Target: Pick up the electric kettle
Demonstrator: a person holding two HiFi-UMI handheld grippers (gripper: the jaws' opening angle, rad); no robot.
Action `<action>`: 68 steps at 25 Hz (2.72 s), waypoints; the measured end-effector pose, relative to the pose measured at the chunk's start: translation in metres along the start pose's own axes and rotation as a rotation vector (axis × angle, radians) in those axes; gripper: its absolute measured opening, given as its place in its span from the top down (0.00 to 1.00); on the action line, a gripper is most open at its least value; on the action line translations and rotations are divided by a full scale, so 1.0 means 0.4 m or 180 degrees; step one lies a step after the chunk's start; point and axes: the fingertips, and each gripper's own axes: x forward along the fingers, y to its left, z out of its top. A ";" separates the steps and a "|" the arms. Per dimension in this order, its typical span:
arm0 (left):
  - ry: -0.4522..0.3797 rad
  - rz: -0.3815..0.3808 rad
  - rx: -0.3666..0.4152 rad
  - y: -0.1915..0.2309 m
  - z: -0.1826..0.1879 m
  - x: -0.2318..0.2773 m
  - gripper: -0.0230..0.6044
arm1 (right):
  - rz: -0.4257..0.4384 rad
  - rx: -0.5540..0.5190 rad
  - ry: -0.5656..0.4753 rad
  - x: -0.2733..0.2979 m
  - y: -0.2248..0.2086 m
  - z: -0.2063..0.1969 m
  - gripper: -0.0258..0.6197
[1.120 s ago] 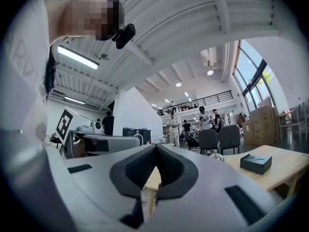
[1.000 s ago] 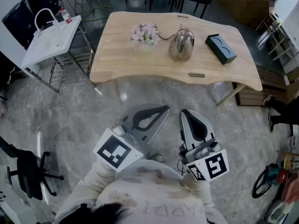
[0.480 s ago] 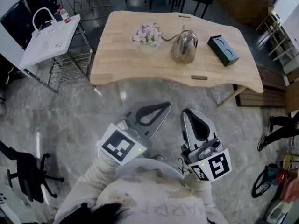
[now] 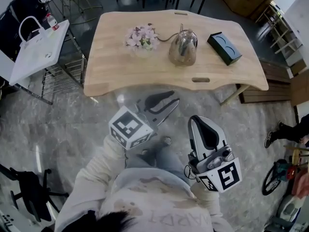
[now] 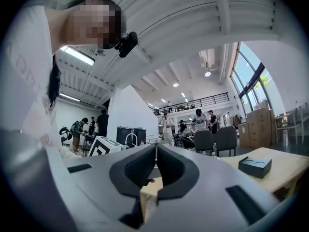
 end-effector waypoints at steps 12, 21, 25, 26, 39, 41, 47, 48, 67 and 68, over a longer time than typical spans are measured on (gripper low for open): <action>0.0369 -0.0174 -0.0021 0.173 -0.119 0.228 0.76 | 0.0058 0.0091 0.0036 0.132 -0.177 -0.020 0.93; 0.0570 -0.0195 -0.0082 0.308 -0.193 0.377 0.71 | -0.0014 0.0118 0.0136 0.202 -0.315 -0.040 0.93; 0.0633 -0.0212 -0.0190 0.348 -0.223 0.426 0.70 | -0.0070 0.0124 0.0194 0.214 -0.359 -0.050 0.93; 0.0650 -0.0207 -0.0210 0.359 -0.230 0.438 0.70 | -0.0080 0.0128 0.0208 0.216 -0.370 -0.053 0.93; 0.0868 -0.0125 -0.0307 0.469 -0.299 0.538 0.67 | -0.0110 0.0167 0.0298 0.249 -0.459 -0.086 0.93; 0.0923 -0.0120 -0.0307 0.479 -0.313 0.549 0.67 | -0.0118 0.0178 0.0311 0.252 -0.471 -0.089 0.93; 0.1050 -0.0209 -0.0276 0.480 -0.358 0.586 0.66 | -0.0142 0.0219 0.0349 0.254 -0.506 -0.104 0.93; 0.1069 -0.0234 -0.0257 0.475 -0.364 0.593 0.66 | -0.0146 0.0226 0.0356 0.254 -0.512 -0.107 0.93; 0.1118 -0.0371 -0.0098 0.474 -0.404 0.686 0.65 | -0.0196 0.0289 0.0440 0.249 -0.593 -0.135 0.93; 0.1115 -0.0380 -0.0106 0.473 -0.402 0.690 0.65 | -0.0196 0.0293 0.0444 0.249 -0.596 -0.134 0.93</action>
